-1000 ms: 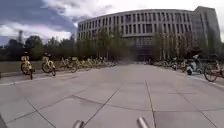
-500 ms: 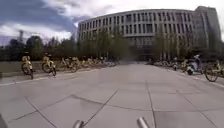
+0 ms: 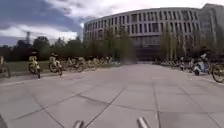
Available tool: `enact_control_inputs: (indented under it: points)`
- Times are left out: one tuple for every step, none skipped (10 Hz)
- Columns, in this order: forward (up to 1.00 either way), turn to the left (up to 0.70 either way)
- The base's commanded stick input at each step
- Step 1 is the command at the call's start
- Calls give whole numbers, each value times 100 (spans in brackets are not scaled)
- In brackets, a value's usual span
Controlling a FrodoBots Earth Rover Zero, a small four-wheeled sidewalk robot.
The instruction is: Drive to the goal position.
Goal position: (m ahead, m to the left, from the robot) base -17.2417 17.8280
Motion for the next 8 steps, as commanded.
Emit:
enact_control_inputs:
  points:
    - [0, 70]
    - [0, 70]
    - [0, 70]
    - [0, 70]
    - [0, 70]
    - [0, 70]
    - [0, 70]
    - [0, 70]
